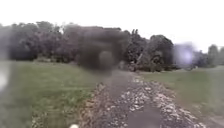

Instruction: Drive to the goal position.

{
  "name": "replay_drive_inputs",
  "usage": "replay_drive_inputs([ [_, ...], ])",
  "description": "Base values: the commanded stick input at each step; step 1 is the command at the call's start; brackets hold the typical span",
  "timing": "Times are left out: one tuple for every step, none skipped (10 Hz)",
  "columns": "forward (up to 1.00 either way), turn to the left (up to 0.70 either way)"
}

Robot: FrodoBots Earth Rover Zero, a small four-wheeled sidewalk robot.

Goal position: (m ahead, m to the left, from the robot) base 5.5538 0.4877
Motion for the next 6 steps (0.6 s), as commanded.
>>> replay_drive_inputs([
  [0.7, -0.35],
  [0.7, -0.35],
  [0.7, -0.21],
  [0.7, -0.07],
  [0.7, -0.01],
  [0.7, 0.0],
])
